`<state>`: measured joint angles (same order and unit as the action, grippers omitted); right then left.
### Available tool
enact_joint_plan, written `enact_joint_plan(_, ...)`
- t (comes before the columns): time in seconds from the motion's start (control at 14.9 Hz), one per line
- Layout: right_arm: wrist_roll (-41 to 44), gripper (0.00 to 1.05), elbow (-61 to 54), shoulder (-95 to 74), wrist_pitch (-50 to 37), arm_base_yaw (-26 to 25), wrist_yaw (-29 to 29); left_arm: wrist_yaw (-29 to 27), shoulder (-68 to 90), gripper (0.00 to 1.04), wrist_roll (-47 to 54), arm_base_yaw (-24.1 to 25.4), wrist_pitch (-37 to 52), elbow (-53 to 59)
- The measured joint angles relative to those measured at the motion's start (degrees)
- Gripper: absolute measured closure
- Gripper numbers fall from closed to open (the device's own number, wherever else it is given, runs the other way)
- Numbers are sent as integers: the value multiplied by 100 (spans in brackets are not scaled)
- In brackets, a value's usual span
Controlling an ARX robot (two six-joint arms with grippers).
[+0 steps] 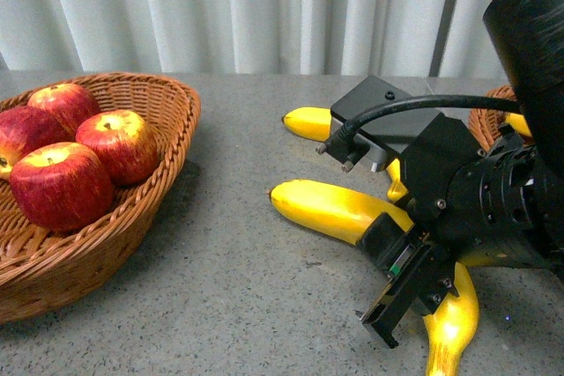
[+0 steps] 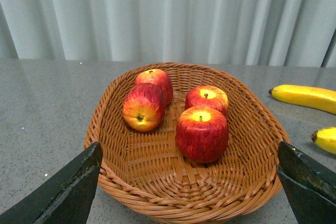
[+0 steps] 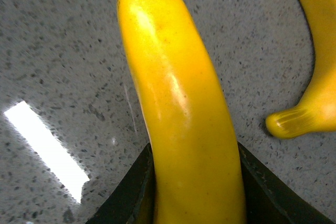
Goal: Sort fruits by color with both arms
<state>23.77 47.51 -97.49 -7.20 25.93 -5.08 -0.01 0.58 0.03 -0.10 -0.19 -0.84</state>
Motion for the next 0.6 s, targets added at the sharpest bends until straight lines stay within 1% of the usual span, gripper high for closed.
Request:
enact_joint_plan(0.07,-175,69,9,459,92,-138,-363,0,0,7,0,0,0,0)
enact_joint_plan(0.13,-640,69,564,1316,-133,-1080,-951,0,0,7,0,0,0,0)
enact_joint_plan(0.2,101,70,654,1228,208,-2785,-938,0,0,7,0,0,0,0)
enact_joint_plan(0.33,719,70,463,1145,413,-3425,-868,0,0,7,0,0,0,0)
enact_joint_plan(0.4,892,70,389,1145,481,-3554,-892,0,0,7,0,0,0,0)
enact_joint_plan(0.6,979,70,345,1150,511,-3620,-894,0,0,7,0,0,0,0)
